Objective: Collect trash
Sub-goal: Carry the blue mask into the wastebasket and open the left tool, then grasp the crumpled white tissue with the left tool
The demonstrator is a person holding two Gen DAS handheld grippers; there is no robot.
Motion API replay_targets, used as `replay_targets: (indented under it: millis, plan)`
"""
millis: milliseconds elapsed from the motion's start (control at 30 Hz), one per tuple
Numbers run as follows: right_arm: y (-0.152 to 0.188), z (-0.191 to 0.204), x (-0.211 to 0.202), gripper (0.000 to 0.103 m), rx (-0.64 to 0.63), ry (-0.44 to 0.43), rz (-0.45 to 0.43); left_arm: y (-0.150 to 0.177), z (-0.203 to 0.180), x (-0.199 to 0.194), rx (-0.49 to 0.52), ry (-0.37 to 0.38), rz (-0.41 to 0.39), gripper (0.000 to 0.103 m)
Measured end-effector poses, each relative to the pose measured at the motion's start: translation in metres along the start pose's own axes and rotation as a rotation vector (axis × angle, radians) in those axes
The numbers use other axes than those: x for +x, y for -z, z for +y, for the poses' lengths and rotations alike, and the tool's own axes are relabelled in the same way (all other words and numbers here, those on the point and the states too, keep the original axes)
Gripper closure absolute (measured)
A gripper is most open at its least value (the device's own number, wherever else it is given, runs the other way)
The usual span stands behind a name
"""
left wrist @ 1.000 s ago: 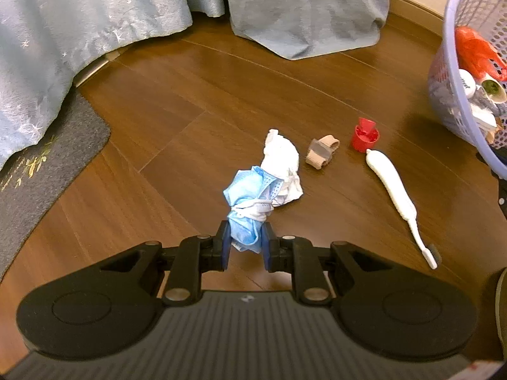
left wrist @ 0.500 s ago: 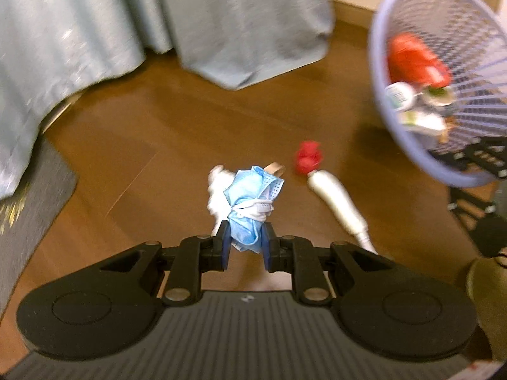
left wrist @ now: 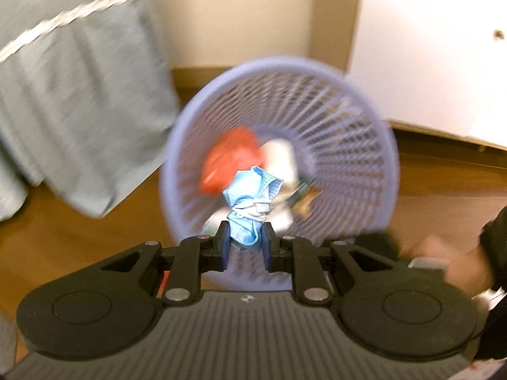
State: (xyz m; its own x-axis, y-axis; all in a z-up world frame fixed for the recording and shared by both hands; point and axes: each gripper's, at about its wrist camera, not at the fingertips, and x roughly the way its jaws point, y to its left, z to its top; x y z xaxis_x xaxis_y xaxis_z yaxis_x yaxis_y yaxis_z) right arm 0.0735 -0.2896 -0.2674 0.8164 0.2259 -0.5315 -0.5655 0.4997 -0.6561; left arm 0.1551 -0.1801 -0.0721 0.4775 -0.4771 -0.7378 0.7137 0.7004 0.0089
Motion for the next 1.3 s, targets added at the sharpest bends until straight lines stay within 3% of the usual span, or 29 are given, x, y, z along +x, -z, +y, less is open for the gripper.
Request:
replay_targets:
  millis: [33, 100, 200, 333, 567, 800, 933, 1033, 1300]
  plan:
    - [0.000, 0.000, 0.000, 0.101, 0.002, 0.000, 0.000, -0.009, -0.003, 0.003, 0.010, 0.033, -0.019, 0.084]
    - [0.000, -0.001, 0.000, 0.101, 0.006, 0.000, -0.001, -0.023, -0.006, 0.009, 0.002, 0.092, -0.052, 0.052]
    - [0.000, -0.002, -0.001, 0.101, 0.012, 0.001, -0.002, -0.028, -0.009, 0.009, 0.019, 0.076, -0.070, 0.053]
    - [-0.001, -0.004, -0.001, 0.101, 0.021, 0.005, -0.002, -0.010, 0.005, 0.000, -0.013, 0.017, -0.062, 0.053]
    - [0.000, -0.005, -0.002, 0.101, 0.021, 0.005, -0.001, 0.054, 0.058, -0.011, -0.139, -0.210, 0.025, 0.053]
    - [0.000, -0.004, -0.001, 0.101, 0.011, 0.003, 0.004, 0.126, 0.110, -0.019, -0.245, -0.364, 0.136, 0.053]
    - [-0.001, -0.003, -0.001, 0.101, 0.004, 0.002, 0.007, 0.148, 0.123, -0.004, -0.278, -0.383, 0.161, 0.053]
    - [-0.001, -0.003, -0.001, 0.101, 0.000, 0.002, 0.008, 0.155, 0.126, 0.011, -0.257, -0.391, 0.157, 0.053]
    - [0.000, -0.002, -0.001, 0.101, 0.001, 0.003, 0.005, 0.173, 0.131, 0.056, -0.191, -0.352, 0.238, 0.057]
